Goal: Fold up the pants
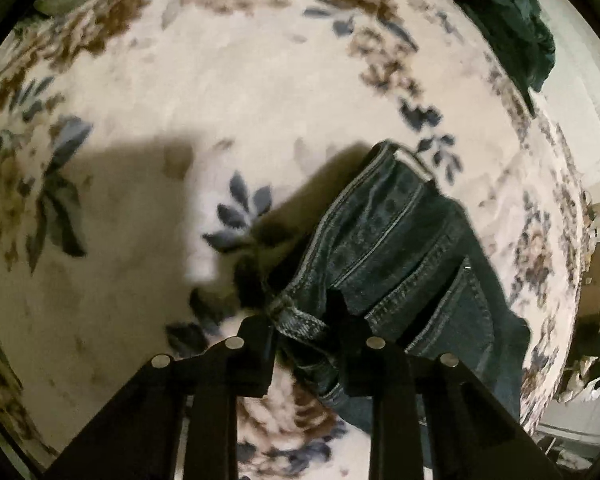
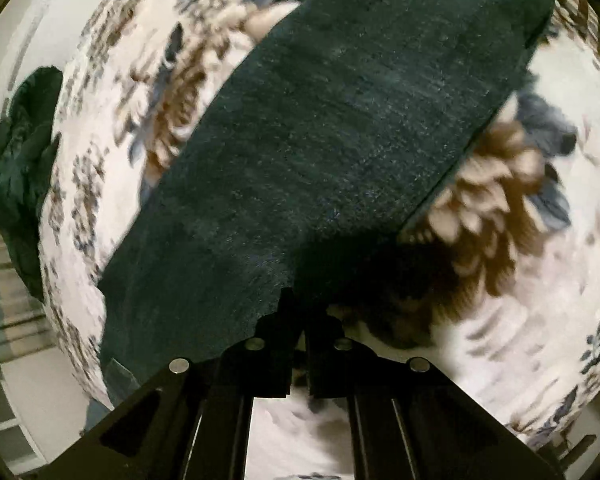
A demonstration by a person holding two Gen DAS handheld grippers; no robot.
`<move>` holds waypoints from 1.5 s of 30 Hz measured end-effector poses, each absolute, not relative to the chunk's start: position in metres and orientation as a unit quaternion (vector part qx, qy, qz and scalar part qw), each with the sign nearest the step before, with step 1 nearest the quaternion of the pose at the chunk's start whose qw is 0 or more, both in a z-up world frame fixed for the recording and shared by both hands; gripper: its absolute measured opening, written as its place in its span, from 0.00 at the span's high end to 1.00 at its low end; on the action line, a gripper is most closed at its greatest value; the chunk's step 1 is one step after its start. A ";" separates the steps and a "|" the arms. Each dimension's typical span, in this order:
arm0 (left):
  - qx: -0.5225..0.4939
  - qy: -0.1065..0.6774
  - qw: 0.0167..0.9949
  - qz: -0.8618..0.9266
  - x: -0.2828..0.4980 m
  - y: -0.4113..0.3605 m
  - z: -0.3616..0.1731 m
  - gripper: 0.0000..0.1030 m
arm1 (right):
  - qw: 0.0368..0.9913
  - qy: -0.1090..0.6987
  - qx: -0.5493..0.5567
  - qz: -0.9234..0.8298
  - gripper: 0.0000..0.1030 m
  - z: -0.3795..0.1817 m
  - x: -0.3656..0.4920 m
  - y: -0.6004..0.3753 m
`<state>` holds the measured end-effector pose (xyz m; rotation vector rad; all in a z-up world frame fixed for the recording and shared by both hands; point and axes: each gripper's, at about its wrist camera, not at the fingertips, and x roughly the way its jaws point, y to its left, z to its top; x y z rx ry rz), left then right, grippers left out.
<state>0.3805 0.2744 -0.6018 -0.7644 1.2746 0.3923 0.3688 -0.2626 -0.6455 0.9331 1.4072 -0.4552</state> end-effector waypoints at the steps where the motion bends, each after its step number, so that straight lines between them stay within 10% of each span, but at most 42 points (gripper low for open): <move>1: -0.344 0.580 0.717 0.174 0.382 0.275 -0.606 0.79 | 0.638 0.620 0.410 -0.201 0.95 -0.650 0.368 -0.266; 5: -0.335 0.583 0.722 0.165 0.380 0.274 -0.596 0.73 | 0.629 0.633 0.414 -0.178 0.90 -0.659 0.367 -0.275; 10: -0.320 0.572 0.735 0.176 0.356 0.265 -0.564 0.68 | 0.633 0.612 0.448 -0.151 0.49 -0.633 0.336 -0.313; 16: -0.237 0.570 0.771 0.158 0.353 0.188 -0.527 0.30 | 0.653 0.561 0.459 -0.219 0.47 -0.597 0.288 -0.422; 31: -0.119 0.630 0.767 0.003 0.451 -0.124 -0.572 0.29 | 0.660 0.436 0.507 -0.343 0.48 -0.607 0.296 -0.694; 33: -0.100 0.635 0.766 0.003 0.457 -0.142 -0.579 0.29 | 0.673 0.436 0.484 -0.350 0.92 -0.607 0.305 -0.703; 43: -0.125 0.648 0.751 0.022 0.458 -0.137 -0.592 0.28 | 0.686 0.497 0.414 -0.334 0.92 -0.607 0.309 -0.701; 45: -0.134 0.643 0.754 0.020 0.451 -0.130 -0.586 0.28 | 0.672 0.521 0.411 -0.329 0.75 -0.607 0.312 -0.702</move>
